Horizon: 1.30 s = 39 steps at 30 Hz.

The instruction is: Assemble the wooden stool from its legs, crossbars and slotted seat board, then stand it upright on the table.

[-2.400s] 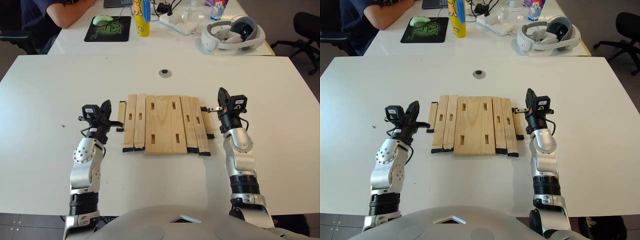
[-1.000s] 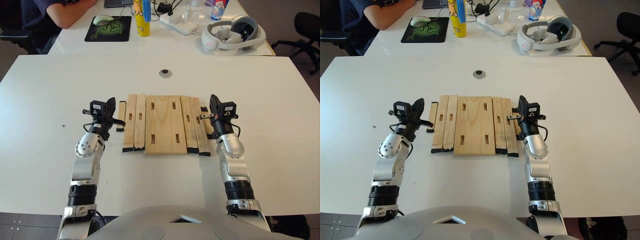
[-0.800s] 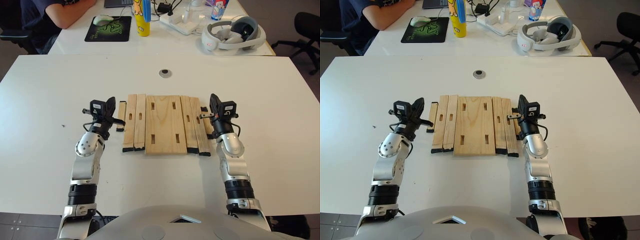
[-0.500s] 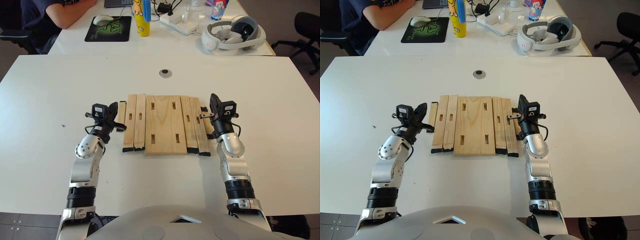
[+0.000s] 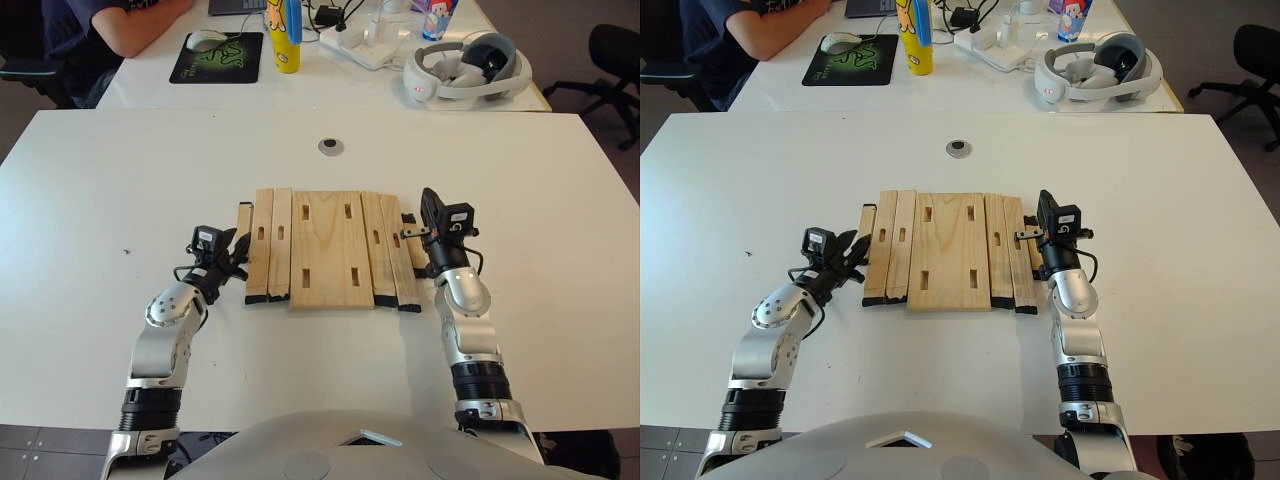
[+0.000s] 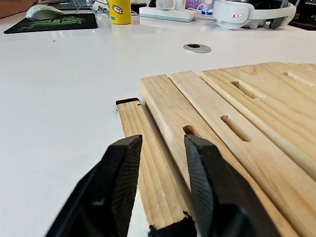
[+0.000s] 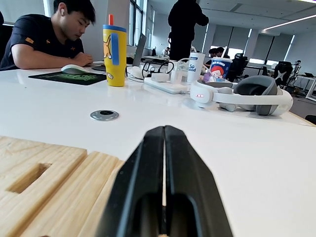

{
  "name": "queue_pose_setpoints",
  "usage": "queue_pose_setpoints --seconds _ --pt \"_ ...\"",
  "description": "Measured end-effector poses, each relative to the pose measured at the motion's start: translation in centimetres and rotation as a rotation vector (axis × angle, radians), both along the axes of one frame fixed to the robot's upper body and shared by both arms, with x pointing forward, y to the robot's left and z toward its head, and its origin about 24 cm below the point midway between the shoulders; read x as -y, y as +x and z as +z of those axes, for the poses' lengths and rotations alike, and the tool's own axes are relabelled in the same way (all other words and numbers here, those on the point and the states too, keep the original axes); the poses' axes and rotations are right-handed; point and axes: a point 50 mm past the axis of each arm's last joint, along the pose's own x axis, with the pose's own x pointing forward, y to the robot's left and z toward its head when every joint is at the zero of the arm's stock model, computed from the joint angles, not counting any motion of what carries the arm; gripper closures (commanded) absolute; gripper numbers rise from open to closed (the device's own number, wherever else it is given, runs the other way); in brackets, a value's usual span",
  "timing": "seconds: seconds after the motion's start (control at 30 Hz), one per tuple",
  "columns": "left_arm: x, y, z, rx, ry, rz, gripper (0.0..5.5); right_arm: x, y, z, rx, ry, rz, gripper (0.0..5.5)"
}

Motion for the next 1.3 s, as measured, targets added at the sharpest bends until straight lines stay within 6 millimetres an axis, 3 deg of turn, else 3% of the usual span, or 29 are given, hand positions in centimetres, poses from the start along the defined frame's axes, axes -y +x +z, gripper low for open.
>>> queue_pose_setpoints --seconds 0.13,0.43,1.3 --pt "-0.3 -0.1 -0.2 -0.011 0.025 0.003 2.77 0.0 0.0 0.0 0.0 0.0 0.0 5.5" --pt "-1.3 0.2 0.2 0.007 -0.057 0.096 2.77 0.0 0.0 0.0 0.0 -0.001 0.001 5.5" --pt "-0.8 -0.5 -1.2 -0.109 -0.027 0.036 2.77 -0.5 0.0 0.0 0.002 -0.017 0.028 5.5"
